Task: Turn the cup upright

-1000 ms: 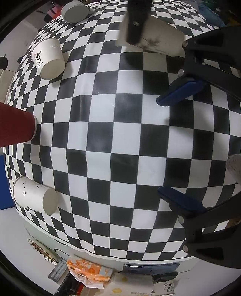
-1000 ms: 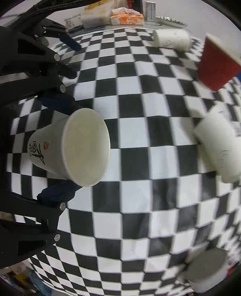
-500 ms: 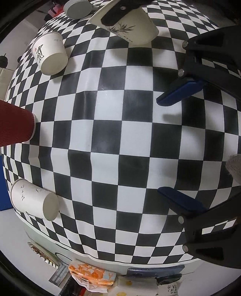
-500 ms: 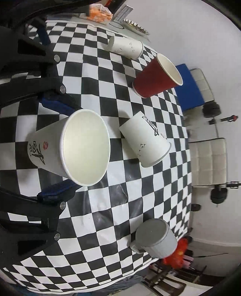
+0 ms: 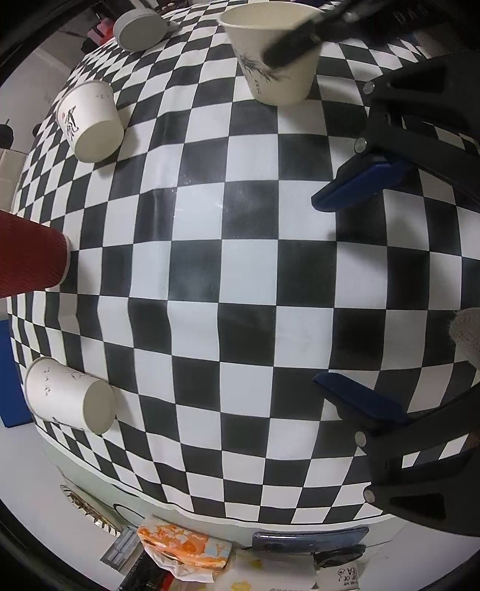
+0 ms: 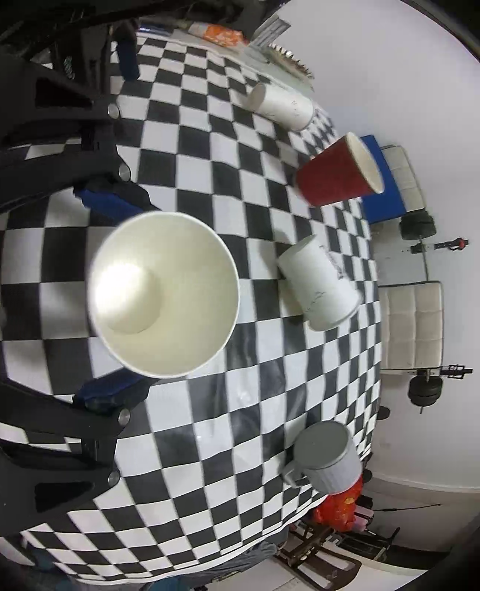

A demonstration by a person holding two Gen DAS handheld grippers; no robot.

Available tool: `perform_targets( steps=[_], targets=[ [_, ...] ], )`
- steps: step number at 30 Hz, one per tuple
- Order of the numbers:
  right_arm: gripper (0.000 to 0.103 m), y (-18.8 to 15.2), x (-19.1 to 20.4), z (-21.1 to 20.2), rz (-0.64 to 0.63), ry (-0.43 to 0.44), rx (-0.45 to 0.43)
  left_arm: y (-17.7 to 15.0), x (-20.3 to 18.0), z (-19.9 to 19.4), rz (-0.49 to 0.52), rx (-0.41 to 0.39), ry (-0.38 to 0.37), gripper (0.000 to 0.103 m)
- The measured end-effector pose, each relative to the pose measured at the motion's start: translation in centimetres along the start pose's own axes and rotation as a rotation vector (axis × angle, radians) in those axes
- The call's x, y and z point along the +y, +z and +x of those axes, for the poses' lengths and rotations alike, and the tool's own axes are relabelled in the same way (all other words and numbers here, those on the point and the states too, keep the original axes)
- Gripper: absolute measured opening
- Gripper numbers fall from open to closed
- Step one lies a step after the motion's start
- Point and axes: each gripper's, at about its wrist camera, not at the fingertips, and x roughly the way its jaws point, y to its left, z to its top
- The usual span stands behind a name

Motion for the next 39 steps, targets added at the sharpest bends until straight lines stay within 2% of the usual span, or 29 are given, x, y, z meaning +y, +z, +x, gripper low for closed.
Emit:
perform_targets(
  steps=[7,11,18,24,31,39],
  targets=[
    [0.085,-0.9,-0.5,-0.7,0.031,-0.020,0.053,-1.3,-0.4,-2.7,0.025,-0.058,0.001,0.089],
    [0.086,-0.9,-1.1,-3.0,0.042,-0.053,0.052,-2.3,-1.1,-5.4,0.012,-0.119,0.012,0.089],
    [0.086,-0.7,-3.8,-7.5,0.075,-0.140,0.134,-3.8,-2.7,-11.4,-0.006,-0.203,-0.009,0.089],
    [0.086,-0.1,-4.9,-14.3,0.028,-0.154,0.118,-5.2,-4.2,-17.0,-0.018,-0.288,-0.032,0.089],
    [0.086,0.8,-5.2,-24.0,-0.018,-0.131,0.044,-8.0,-4.9,-24.9,-0.047,-0.392,-0.031,0.089],
    [0.086,1.0,-4.8,-32.6,-0.044,-0.092,-0.031,-10.5,-5.4,-30.7,-0.041,-0.433,-0.033,0.089]
  ],
)
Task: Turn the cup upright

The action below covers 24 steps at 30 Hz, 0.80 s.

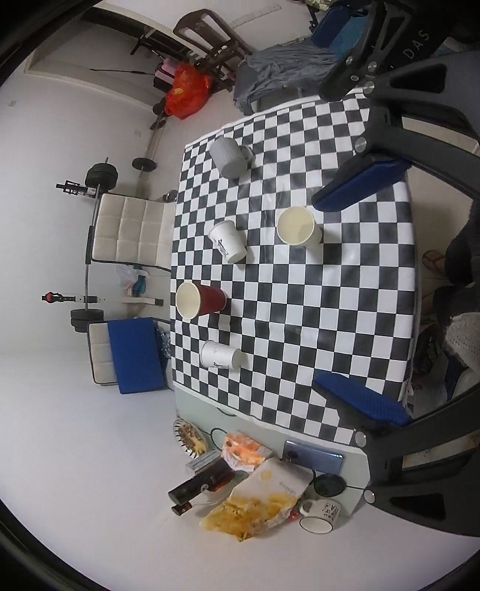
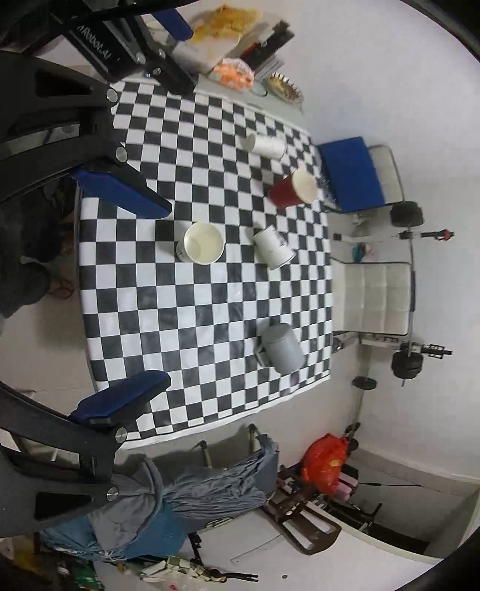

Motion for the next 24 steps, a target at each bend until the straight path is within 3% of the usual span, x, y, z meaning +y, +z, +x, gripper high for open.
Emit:
perform_targets(
  steps=[10,24],
  targets=[
    [0.086,0.0,-1.0,-6.5,-0.009,0.016,-0.069,0.0,-0.9,-5.2,0.004,-0.076,-0.014,0.089],
    [0.086,-0.1,-2.2,-10.0,-0.011,0.008,-0.112,-0.4,-1.0,-7.0,-0.003,-0.100,-0.011,0.089]
  ],
)
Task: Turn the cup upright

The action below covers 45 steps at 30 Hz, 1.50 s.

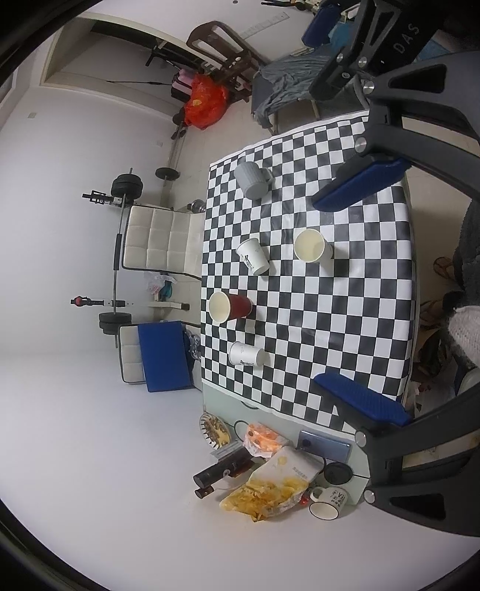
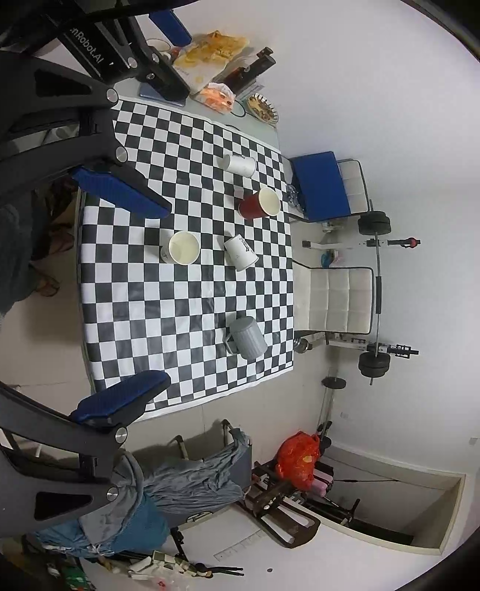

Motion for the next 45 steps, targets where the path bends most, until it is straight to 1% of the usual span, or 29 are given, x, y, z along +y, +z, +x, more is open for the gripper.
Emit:
perform_targets(
  steps=[8,18,31,45],
  targets=[
    [0.086,0.0,0.0,-0.4,-0.002,0.011,-0.008,-0.1,0.1,-0.4,-0.020,-0.012,0.017,0.089],
    [0.086,0.1,0.1,-0.6,0.005,0.015,-0.014,0.1,-0.1,-0.9,-0.026,-0.014,0.003,0.089],
    [0.086,1.1,0.7,-1.8,-0.008,0.016,-0.035,0.3,-0.3,-1.9,-0.024,-0.028,-0.008,0.089],
    [0.086,0.9,0.8,-2.0,-0.008,0.016,-0.039,0.4,-0.3,-2.5,-0.024,-0.033,-0.014,0.089]
  ],
)
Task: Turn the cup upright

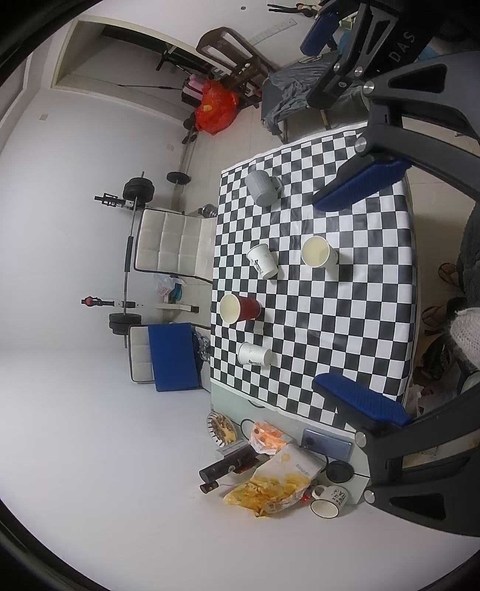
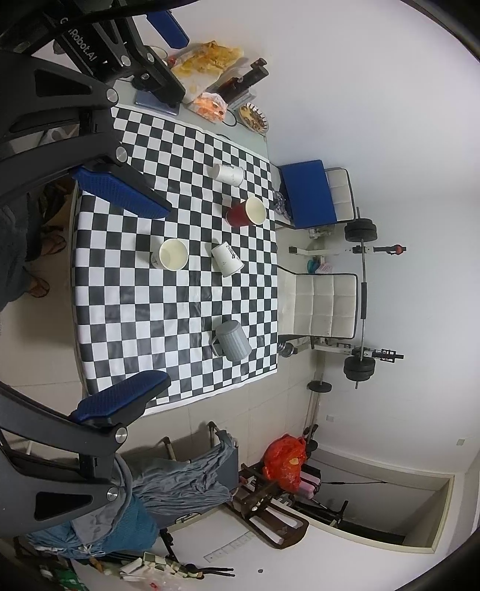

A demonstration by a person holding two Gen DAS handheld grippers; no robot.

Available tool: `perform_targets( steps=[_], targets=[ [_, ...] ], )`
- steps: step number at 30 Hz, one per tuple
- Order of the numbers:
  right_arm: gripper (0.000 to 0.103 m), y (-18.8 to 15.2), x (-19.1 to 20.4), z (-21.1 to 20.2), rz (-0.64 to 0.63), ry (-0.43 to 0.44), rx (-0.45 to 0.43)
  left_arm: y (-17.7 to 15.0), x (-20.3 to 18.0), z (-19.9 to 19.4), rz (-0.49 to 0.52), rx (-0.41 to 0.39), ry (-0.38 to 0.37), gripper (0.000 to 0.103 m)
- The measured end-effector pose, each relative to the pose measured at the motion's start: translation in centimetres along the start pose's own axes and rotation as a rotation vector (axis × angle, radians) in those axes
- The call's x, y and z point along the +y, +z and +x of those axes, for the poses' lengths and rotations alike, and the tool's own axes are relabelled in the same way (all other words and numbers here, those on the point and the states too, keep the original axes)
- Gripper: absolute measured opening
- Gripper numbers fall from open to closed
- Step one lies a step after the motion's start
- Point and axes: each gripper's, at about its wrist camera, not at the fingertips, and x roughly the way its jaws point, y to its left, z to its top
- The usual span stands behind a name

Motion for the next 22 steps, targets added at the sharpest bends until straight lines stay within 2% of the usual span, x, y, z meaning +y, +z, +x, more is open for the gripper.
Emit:
perform_targets(
  steps=[22],
  targets=[
    [0.086,-0.21,0.00,-0.27,-0.004,-0.001,-0.005,0.08,0.01,-0.51,-0.004,-0.007,-0.004,0.089]
  ],
)
